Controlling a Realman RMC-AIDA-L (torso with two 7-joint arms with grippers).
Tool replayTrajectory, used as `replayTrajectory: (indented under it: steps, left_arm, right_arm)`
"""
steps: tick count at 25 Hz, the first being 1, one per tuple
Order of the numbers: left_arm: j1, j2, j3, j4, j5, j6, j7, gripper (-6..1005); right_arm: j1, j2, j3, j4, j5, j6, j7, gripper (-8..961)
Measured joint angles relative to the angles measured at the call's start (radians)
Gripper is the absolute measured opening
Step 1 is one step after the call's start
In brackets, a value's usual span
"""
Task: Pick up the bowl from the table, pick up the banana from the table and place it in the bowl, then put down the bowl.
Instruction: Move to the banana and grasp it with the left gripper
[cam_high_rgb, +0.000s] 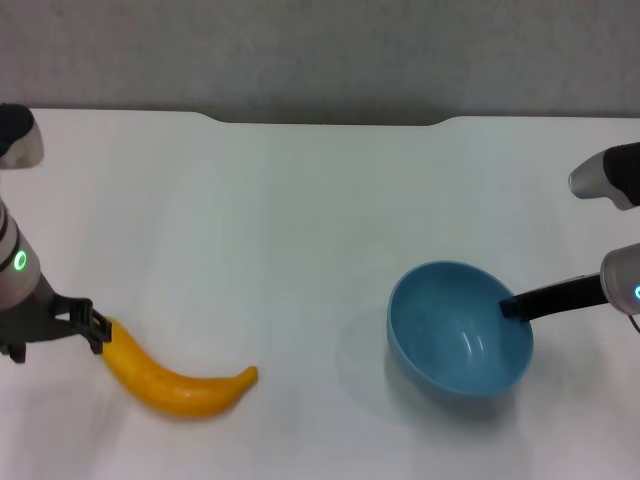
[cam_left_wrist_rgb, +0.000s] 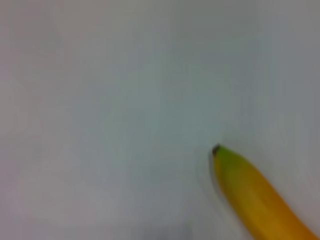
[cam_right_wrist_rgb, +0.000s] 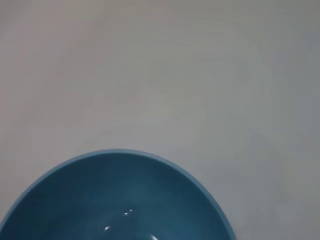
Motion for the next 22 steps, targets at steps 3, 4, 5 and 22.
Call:
replayTrajectory:
  steps: [3, 4, 5, 22]
  left_arm:
    - [-0.018, -0.014, -0.004, 0.014, 0.000, -0.036, 0.001, 891]
    - [-0.024, -0.022, -0.009, 0.017, -0.001, -0.044, 0.008, 891]
    - [-0.029, -0.031, -0.014, 0.018, -0.002, -0.048, 0.015, 891]
    - [-0.018, -0.062, -0.059, 0.090, -0.101, 0.096, 0.037, 891]
  right_arm:
    - [0.000, 0.000, -0.001, -0.002, -0.002, 0.000, 0.006, 28]
    - [0.000, 0.000, -0.001, -0.002, -0.002, 0.000, 0.007, 28]
    - [0.000, 0.000, -0.001, -0.002, -0.002, 0.000, 0.007, 28]
    - [0.001, 0.001, -0.002, -0.002, -0.001, 0.009, 0.017, 27]
